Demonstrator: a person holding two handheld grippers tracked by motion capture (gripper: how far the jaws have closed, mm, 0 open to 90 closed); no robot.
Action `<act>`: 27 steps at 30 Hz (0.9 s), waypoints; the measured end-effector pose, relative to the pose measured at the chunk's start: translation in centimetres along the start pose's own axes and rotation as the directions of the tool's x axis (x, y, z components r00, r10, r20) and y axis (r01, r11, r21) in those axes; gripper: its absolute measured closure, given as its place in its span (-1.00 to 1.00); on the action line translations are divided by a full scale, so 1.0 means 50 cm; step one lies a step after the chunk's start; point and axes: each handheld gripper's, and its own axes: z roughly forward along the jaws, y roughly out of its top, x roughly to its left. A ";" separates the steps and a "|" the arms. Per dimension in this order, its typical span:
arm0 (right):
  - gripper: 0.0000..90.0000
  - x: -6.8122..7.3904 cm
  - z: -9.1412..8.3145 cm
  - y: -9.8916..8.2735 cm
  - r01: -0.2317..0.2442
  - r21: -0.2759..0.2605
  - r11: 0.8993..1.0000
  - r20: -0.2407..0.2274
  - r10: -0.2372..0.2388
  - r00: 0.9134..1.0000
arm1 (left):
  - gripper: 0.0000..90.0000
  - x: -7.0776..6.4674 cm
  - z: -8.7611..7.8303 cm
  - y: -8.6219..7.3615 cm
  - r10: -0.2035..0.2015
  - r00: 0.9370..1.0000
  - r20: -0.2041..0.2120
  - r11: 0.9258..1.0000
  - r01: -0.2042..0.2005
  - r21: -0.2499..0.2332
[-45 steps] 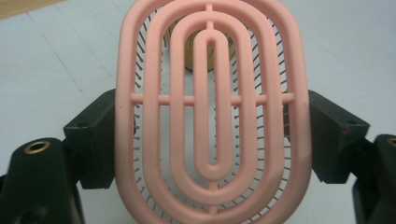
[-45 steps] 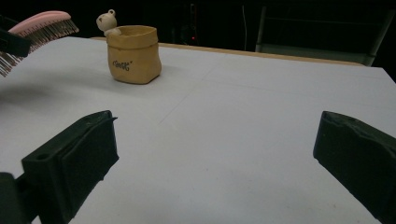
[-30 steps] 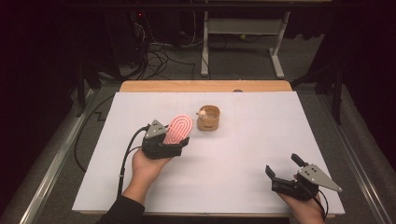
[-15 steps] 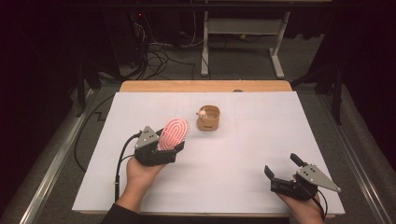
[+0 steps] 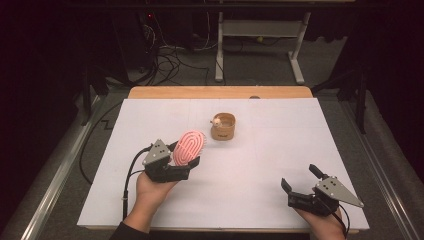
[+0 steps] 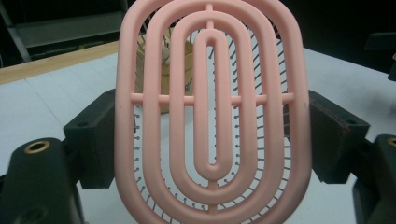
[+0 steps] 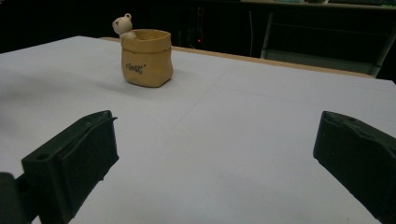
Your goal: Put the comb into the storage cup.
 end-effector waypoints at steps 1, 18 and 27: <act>-0.99 0.000 0.000 0.000 -0.001 0.001 1.000 0.001 0.001 1.000 | -0.60 -0.002 0.001 0.000 0.006 1.000 0.004 1.000 -0.006 0.000; -0.99 0.002 0.003 -0.003 -0.012 0.007 1.000 -0.007 0.012 1.000 | -0.60 -0.031 -0.001 0.010 0.031 0.998 0.057 0.999 -0.029 -0.028; -0.99 0.011 0.011 0.002 -0.007 0.008 1.000 -0.018 0.007 1.000 | -0.60 -0.047 -0.002 0.015 0.056 0.996 0.070 0.996 -0.052 -0.068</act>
